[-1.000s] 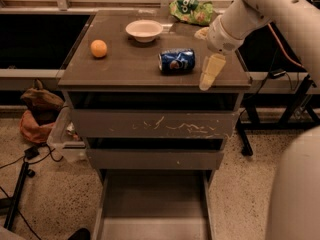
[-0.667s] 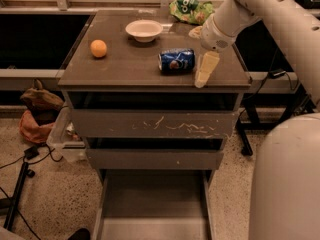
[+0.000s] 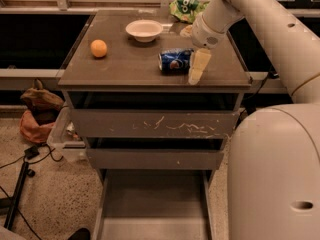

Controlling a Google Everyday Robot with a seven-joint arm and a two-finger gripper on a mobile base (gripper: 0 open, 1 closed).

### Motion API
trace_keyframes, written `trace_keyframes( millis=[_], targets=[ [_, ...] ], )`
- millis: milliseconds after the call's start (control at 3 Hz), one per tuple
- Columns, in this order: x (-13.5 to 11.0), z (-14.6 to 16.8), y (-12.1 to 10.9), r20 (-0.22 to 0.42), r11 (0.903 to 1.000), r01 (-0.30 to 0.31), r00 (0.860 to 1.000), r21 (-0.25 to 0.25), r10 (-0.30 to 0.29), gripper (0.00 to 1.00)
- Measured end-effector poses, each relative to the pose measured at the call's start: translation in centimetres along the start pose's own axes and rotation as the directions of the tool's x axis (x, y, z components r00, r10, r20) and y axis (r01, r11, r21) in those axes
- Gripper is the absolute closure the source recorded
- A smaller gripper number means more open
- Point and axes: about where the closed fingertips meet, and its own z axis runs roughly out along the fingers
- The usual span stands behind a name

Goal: Place pepsi can into bottom drawer

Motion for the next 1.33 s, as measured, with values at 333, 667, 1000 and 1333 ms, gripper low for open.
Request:
trace_keyframes(
  millis=[333,667,1000,1333],
  targets=[
    [-0.8,1.0,-0.4,-0.006,0.9995,0.019,1.000,-0.027,-0.019,0.00],
    [-1.1,2.0,-0.5,-0.013,0.9980,0.030,0.999,-0.055,-0.031,0.00],
    [-1.3,2.7,-0.5,-0.020,0.9965,0.035,0.999,-0.076,-0.037,0.00],
    [-1.3,2.7,-0.5,-0.021,0.9964,0.035,0.999,-0.077,-0.037,0.18]
  ],
)
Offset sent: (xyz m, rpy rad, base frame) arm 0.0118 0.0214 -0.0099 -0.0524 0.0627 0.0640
